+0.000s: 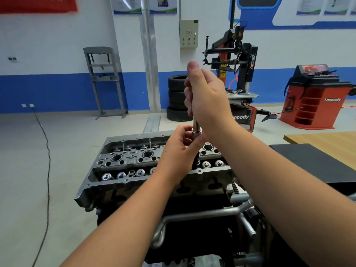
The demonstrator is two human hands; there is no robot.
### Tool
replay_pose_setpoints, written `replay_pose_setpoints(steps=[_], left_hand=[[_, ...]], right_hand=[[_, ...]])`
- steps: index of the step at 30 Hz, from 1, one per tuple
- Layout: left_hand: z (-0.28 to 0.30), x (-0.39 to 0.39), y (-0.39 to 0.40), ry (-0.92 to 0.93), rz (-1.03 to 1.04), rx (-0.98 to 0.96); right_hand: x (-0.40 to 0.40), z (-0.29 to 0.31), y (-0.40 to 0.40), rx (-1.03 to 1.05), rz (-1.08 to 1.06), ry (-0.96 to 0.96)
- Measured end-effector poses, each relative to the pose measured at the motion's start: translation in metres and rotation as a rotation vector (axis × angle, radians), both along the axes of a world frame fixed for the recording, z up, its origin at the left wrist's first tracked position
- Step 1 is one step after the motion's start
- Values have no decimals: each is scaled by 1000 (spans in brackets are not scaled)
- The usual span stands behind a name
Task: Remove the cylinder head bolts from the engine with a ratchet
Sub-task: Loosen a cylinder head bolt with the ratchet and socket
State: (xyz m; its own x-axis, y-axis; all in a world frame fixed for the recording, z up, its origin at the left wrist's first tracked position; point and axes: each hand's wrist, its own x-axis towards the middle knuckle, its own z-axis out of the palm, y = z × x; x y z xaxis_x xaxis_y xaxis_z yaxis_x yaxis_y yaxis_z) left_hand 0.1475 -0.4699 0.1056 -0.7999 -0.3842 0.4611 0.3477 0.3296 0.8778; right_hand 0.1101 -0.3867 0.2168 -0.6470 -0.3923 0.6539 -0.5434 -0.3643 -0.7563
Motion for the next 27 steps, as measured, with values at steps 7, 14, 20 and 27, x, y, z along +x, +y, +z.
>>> replay_pose_setpoints(steps=[7, 14, 20, 27], left_hand=[[1, 5, 2, -23, 2, 0], [5, 3, 4, 25, 17, 58], [0, 5, 0, -21, -39, -9], [4, -1, 2, 18, 32, 92]], right_hand=[[-8, 16, 8, 129, 281, -397], [12, 9, -3, 57, -66, -254], [-5, 24, 12, 197, 386, -401], [15, 7, -2, 56, -70, -190]])
